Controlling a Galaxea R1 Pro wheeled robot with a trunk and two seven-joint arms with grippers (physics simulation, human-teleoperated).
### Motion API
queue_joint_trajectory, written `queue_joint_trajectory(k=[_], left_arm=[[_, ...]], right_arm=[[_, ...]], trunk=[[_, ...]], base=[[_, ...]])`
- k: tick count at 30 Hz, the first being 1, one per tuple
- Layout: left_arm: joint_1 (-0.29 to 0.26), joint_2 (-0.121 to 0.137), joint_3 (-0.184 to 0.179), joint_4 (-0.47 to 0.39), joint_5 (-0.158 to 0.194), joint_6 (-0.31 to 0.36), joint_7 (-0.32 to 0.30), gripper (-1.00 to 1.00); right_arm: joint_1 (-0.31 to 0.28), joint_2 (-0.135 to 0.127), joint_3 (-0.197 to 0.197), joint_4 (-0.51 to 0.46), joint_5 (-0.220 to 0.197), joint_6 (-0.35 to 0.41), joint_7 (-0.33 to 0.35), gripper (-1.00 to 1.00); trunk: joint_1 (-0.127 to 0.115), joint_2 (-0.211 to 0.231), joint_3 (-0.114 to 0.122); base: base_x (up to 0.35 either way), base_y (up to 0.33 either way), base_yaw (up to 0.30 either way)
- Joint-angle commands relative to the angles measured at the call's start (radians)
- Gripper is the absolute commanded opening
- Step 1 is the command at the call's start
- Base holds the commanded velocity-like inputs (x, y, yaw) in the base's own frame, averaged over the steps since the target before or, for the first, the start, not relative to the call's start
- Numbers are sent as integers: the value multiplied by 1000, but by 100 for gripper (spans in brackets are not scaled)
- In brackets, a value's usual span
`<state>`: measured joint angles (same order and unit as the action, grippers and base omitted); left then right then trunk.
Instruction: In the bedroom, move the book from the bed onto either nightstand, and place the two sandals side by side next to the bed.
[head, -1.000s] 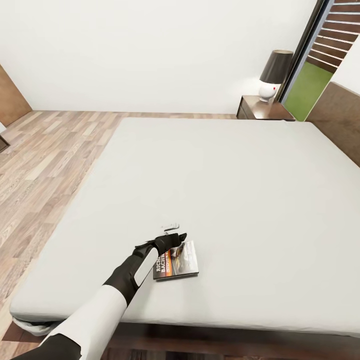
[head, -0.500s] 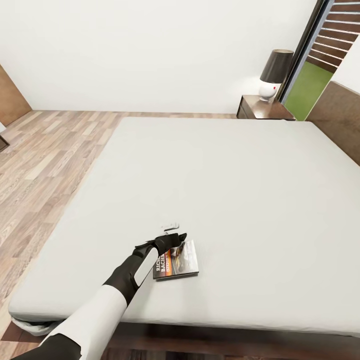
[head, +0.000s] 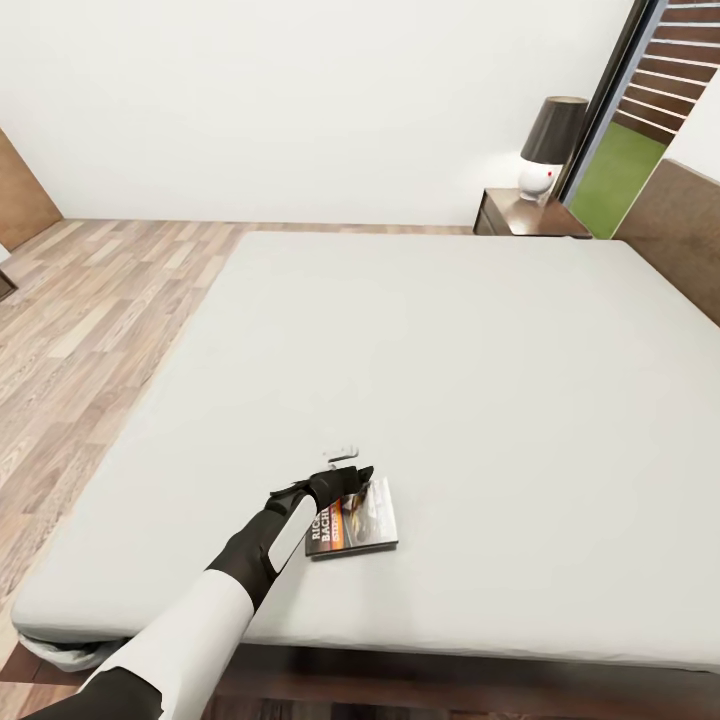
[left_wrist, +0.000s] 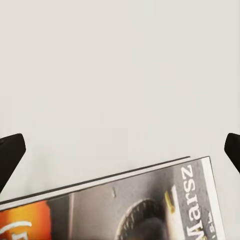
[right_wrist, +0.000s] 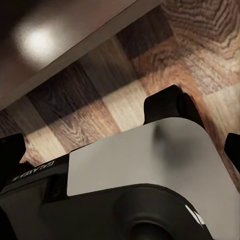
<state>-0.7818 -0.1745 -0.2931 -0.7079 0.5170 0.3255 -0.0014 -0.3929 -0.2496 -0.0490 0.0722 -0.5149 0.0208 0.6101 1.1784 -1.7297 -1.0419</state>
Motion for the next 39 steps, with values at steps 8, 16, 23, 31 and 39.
queue_joint_trajectory(k=[8, 16, 23, 31, 39], left_arm=[[0, 0, 0, -1, 5, 4, 0, 100], [0, 0, 0, 0, 5, 4, 0, 100], [0, 0, 0, 0, 5, 4, 0, 100], [0, 0, -1, -1, 5, 4, 0, 100], [0, 0, 0, 0, 5, 4, -1, 100]], right_arm=[[-1, 0, -5, 3, -4, 2, 5, 100], [-1, 0, -5, 4, -4, 2, 5, 100], [-1, 0, -5, 4, -4, 2, 5, 100], [-1, -1, -5, 4, -4, 2, 6, 100], [-1, 0, -5, 3, -4, 2, 6, 100]], trunk=[[0, 0, -1], [23, -42, -19], [23, -42, -19], [23, -42, -19], [23, -42, -19]], base=[[0, 0, 0], [0, 0, 0], [0, 0, 0], [0, 0, 0], [-28, 0, 0]])
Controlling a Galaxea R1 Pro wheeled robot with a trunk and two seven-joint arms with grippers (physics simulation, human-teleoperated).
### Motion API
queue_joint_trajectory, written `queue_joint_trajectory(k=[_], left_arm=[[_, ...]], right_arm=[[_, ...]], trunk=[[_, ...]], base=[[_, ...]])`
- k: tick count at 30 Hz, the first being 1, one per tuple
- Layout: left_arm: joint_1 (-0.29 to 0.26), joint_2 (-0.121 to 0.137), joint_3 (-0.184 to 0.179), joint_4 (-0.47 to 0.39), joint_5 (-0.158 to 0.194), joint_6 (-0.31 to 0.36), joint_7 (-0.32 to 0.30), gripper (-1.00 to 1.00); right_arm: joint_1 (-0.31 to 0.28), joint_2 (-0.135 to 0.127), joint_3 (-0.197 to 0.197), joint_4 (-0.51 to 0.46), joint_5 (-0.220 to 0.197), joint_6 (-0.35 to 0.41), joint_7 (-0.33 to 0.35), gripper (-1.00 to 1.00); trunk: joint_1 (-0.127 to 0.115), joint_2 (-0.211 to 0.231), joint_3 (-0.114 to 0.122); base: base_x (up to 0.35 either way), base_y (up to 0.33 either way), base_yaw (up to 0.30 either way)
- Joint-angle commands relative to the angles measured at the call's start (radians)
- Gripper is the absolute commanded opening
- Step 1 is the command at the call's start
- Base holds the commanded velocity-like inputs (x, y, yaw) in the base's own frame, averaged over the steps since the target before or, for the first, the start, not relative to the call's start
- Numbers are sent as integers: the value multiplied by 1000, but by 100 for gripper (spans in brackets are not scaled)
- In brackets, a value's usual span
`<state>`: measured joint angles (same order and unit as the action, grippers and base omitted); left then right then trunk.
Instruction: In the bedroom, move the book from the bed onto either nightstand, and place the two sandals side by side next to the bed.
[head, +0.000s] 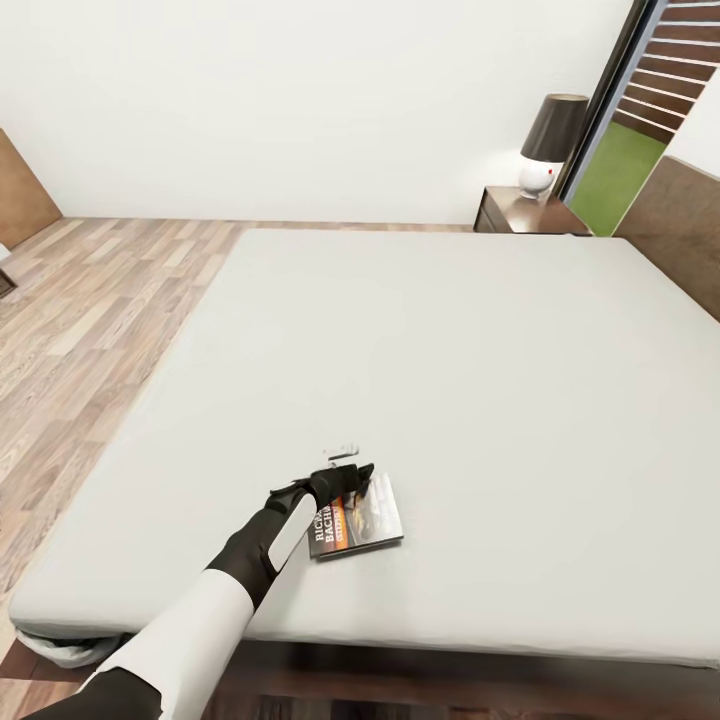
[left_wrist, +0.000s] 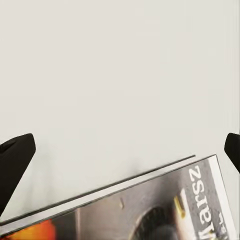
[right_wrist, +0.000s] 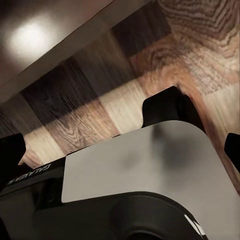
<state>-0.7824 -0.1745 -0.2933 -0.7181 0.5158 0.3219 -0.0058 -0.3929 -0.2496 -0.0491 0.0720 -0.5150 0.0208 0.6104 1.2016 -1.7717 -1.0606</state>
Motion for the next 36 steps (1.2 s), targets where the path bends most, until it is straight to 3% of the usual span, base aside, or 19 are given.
queue_joint_trajectory(k=[1, 36], left_arm=[[0, 0, 0, 10, 6, 8, 3, 100], [0, 0, -1, 10, 7, 8, 3, 100]], right_arm=[[-1, 0, -5, 4, -4, 2, 5, 100], [-1, 0, -5, 4, -4, 2, 5, 100]], trunk=[[0, 0, -1], [0, 0, -1]], base=[[-190, 0, 0], [-76, 0, 0]])
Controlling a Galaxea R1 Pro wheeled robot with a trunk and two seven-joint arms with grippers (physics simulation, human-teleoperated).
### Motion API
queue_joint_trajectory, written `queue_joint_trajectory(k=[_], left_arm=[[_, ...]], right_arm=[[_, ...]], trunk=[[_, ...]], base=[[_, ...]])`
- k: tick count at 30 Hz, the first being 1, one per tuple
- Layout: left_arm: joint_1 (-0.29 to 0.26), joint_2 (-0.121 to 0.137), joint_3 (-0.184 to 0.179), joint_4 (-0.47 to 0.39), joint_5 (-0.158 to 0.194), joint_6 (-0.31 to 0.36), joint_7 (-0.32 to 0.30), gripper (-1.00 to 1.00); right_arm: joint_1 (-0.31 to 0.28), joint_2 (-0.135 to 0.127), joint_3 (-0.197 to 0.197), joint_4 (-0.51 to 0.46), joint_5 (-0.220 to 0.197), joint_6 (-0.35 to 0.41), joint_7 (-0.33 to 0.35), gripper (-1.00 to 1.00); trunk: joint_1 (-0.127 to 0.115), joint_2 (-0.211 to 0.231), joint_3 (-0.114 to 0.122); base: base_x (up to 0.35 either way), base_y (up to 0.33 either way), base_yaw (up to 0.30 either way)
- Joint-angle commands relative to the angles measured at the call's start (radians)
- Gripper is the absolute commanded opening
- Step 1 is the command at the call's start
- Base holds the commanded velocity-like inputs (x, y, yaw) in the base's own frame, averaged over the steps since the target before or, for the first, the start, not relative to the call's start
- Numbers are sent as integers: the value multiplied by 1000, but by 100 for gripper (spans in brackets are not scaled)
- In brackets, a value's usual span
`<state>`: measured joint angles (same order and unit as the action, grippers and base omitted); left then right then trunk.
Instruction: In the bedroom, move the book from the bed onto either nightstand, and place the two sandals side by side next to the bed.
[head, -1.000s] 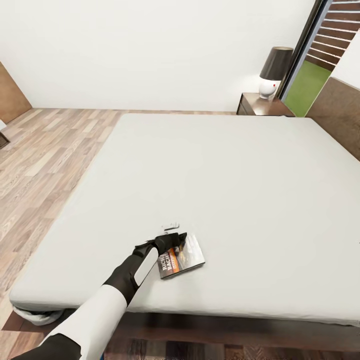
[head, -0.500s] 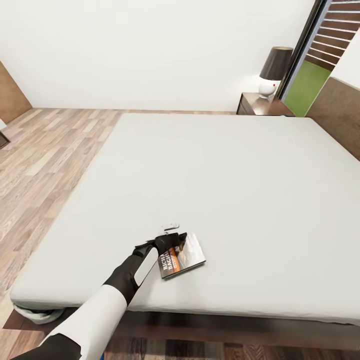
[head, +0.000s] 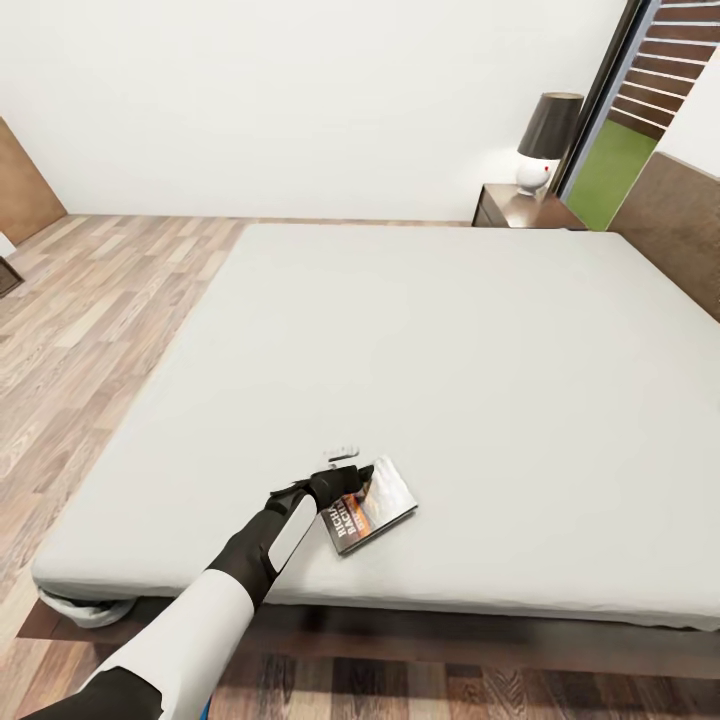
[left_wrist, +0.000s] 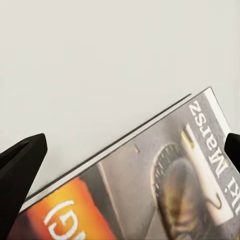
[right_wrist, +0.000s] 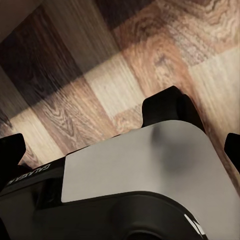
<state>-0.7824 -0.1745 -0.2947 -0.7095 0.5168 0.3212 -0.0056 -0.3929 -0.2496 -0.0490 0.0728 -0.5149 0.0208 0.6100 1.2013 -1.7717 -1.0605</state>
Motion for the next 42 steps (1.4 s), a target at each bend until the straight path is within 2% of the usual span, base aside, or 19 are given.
queue_joint_trajectory(k=[1, 9, 15, 42], left_arm=[[1, 0, 0, 1, 6, 9, 3, 100], [0, 0, 0, 1, 6, 9, 3, 100], [1, 0, 0, 1, 6, 9, 3, 100], [0, 0, 0, 1, 6, 9, 3, 100]], right_arm=[[-1, 0, -5, 3, -4, 2, 5, 100], [-1, 0, -5, 3, -4, 2, 6, 100], [-1, 0, -5, 3, -4, 2, 6, 100], [-1, 0, -5, 3, -4, 2, 5, 100]], trunk=[[0, 0, -1], [0, 0, -1], [-23, 42, 18], [-23, 42, 18]], base=[[-5, 0, 0], [-1, 0, 0], [0, 0, 0], [-4, 0, 0]])
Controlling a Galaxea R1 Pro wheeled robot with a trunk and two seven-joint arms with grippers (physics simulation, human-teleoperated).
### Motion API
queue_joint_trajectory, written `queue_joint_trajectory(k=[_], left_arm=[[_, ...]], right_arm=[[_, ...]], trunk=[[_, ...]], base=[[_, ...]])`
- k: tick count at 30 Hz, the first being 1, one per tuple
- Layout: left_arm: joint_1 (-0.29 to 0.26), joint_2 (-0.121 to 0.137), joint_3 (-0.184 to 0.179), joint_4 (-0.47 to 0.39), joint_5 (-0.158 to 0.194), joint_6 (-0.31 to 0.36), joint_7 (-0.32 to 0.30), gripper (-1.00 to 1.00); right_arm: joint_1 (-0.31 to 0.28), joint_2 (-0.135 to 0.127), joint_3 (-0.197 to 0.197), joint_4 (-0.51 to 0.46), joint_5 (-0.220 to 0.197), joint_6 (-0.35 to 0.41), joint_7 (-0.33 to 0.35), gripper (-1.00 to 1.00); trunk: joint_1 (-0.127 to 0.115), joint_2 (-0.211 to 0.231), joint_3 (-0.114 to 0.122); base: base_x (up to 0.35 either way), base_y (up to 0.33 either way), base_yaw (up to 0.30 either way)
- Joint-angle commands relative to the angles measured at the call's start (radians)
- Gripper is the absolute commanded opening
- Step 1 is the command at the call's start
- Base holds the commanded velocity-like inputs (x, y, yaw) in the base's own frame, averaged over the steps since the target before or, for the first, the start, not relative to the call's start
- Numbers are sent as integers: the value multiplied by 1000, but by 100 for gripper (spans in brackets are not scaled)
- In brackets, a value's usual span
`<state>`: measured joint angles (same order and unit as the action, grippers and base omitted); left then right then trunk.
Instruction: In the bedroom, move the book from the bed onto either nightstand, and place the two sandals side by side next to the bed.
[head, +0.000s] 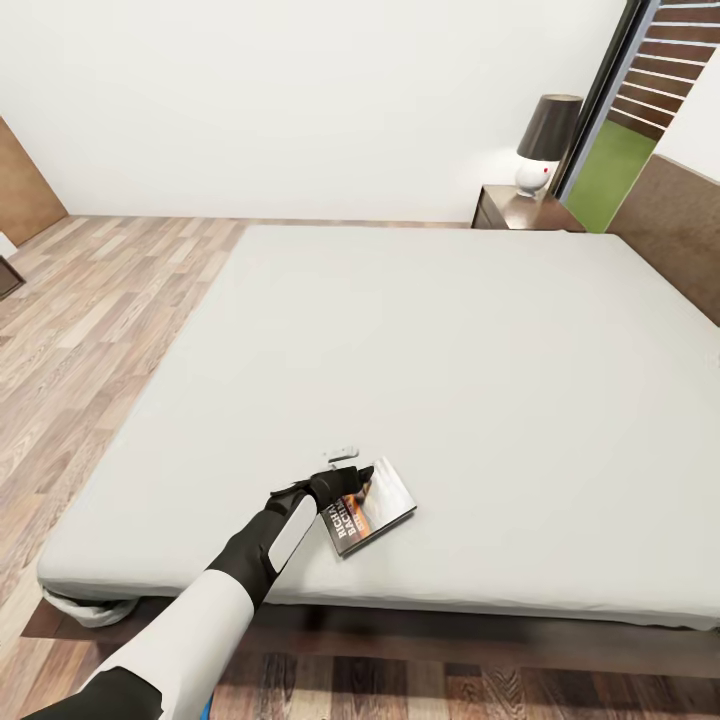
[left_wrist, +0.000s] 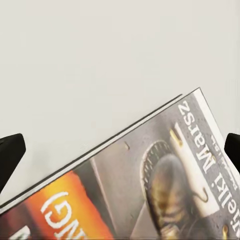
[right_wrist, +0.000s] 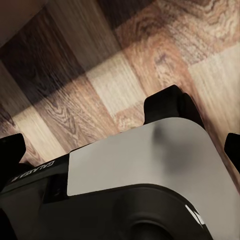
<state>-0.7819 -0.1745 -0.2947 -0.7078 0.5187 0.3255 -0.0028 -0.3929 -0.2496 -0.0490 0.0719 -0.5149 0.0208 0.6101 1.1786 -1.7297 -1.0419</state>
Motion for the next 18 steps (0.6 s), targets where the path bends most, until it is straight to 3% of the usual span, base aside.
queue_joint_trajectory(k=[1, 6, 18], left_arm=[[0, 0, 0, 0, 4, 4, 0, 100], [0, 0, 0, 0, 4, 4, 0, 100], [0, 0, 0, -1, 4, 4, 0, 100]], right_arm=[[-1, 0, -5, 4, -4, 2, 6, 100], [-1, 0, -5, 4, -4, 2, 5, 100], [-1, 0, -5, 4, -4, 2, 6, 100]], trunk=[[0, 0, -1], [0, 0, -1], [0, 0, -1]], base=[[-163, 0, 0], [-120, 0, 0], [-12, 0, 0]])
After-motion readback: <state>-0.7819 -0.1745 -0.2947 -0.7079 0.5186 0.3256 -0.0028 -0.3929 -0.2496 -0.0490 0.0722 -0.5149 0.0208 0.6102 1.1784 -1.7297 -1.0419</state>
